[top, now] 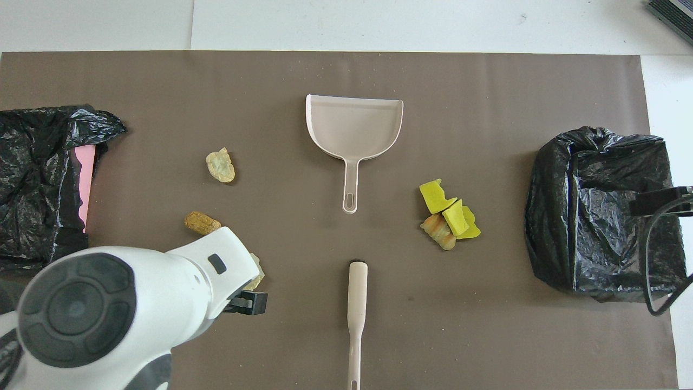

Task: Sweep and dump trash in bin

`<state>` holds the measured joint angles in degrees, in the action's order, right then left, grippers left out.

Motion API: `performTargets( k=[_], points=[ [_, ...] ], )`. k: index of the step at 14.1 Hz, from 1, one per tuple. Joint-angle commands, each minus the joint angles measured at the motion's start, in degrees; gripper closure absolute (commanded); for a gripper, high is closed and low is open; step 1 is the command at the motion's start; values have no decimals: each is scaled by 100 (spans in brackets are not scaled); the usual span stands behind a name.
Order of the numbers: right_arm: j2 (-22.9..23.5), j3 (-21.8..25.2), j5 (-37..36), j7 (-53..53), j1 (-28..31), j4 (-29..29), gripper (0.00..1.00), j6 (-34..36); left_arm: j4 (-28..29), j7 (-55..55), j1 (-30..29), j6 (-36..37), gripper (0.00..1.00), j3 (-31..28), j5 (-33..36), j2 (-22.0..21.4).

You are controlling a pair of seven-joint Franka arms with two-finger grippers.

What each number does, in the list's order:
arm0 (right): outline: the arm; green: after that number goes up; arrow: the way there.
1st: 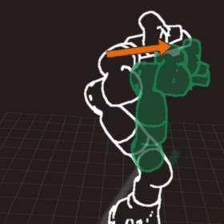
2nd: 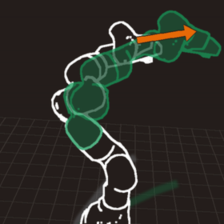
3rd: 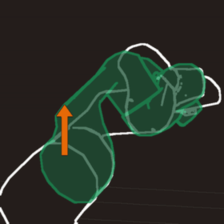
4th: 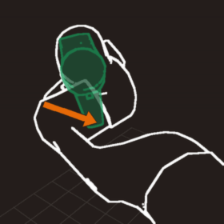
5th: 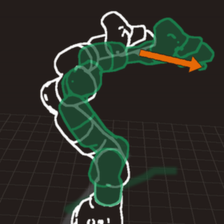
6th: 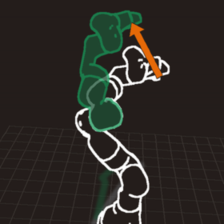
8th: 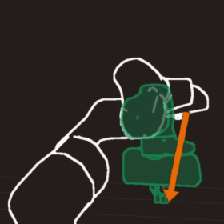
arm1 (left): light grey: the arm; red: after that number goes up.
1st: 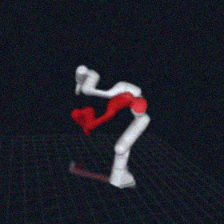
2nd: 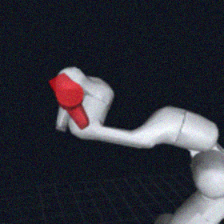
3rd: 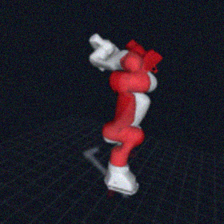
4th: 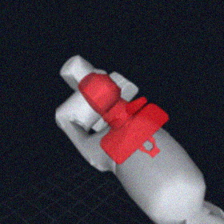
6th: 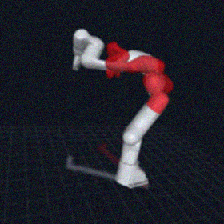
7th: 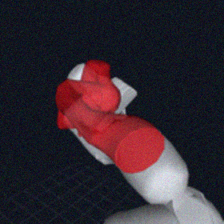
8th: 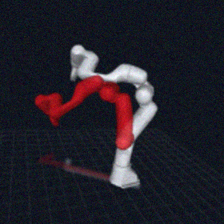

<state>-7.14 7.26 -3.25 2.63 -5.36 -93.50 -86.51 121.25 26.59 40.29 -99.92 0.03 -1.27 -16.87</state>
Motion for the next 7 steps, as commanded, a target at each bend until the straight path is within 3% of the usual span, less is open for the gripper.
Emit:
performTargets(
  k=[1,4,7],
  points=[
    [-156,-23,96,-104,71,-204,0,-147,608,355,653,-622,0,-108,-180,-142],
    [-156,-31,96,-104,71,-204,0,-147,1268,1014,1426,-1484,0,-108,-259,147],
    [-156,-23,96,-104,71,-204,0,-147,1392,1541,1849,-2178,0,-108,-268,596]
  ],
)
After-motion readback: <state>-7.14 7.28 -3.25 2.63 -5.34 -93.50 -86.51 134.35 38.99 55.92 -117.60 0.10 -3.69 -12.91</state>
